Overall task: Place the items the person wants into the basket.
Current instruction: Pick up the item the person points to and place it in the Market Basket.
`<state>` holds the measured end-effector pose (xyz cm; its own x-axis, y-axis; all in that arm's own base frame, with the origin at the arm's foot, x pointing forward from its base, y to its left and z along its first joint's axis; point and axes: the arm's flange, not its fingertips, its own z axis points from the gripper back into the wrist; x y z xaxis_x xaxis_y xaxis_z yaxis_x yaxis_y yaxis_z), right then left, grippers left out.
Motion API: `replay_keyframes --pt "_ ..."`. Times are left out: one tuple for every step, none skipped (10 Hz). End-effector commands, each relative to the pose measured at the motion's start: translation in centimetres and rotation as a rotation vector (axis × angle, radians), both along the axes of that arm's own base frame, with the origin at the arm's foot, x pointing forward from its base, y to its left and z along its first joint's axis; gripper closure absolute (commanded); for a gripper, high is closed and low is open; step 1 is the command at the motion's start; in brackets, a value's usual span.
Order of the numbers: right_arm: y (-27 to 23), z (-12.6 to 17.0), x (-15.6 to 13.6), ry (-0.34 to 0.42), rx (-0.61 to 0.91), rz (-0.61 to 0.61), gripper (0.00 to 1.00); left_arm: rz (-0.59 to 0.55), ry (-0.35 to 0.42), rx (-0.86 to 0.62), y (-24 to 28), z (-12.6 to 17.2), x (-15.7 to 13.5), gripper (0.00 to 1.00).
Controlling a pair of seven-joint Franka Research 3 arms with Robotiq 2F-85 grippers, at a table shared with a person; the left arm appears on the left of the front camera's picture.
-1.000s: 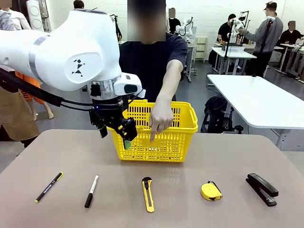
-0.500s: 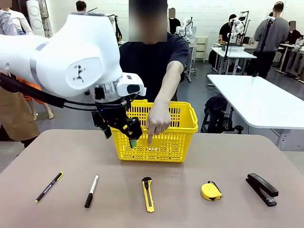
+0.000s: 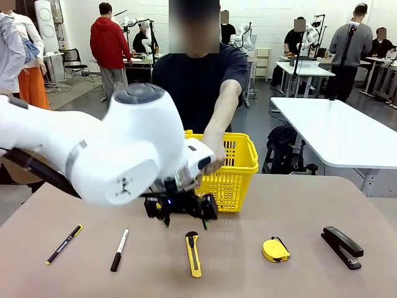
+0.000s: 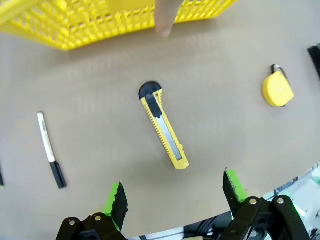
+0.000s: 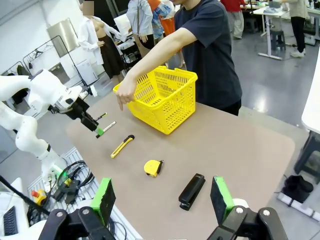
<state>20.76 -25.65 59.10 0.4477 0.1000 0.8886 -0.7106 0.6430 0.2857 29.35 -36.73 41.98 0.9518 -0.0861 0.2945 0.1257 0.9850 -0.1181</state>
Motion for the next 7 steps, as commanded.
replay_keyframes --pt "-0.1 0.2 0.2 -0.030 0.015 0.006 0.00 0.029 0.015 0.051 -1.6 -2.0 1.8 0.00" --pt "-0.1 0.2 0.2 -0.030 0.015 0.006 0.00 0.026 0.035 0.073 -1.9 -2.9 2.2 0.00" --pt "-0.1 0.2 0.2 -0.030 0.015 0.006 0.00 0.033 0.041 0.102 -2.5 -3.4 2.6 0.00" --pt "-0.1 0.2 0.2 -0.030 0.015 0.006 0.00 0.050 0.051 0.109 -3.2 -3.6 3.2 0.00" --pt "-0.1 0.2 0.2 -0.030 0.015 0.006 0.00 0.053 0.062 0.115 -3.9 -3.8 3.6 0.00" --pt "-0.1 0.2 0.2 -0.030 0.015 0.006 0.00 0.026 0.071 0.098 -4.3 -4.3 3.9 0.00" --pt "-0.1 0.2 0.2 -0.030 0.015 0.006 0.00 0.017 0.078 0.083 -4.3 -4.8 4.1 0.00"
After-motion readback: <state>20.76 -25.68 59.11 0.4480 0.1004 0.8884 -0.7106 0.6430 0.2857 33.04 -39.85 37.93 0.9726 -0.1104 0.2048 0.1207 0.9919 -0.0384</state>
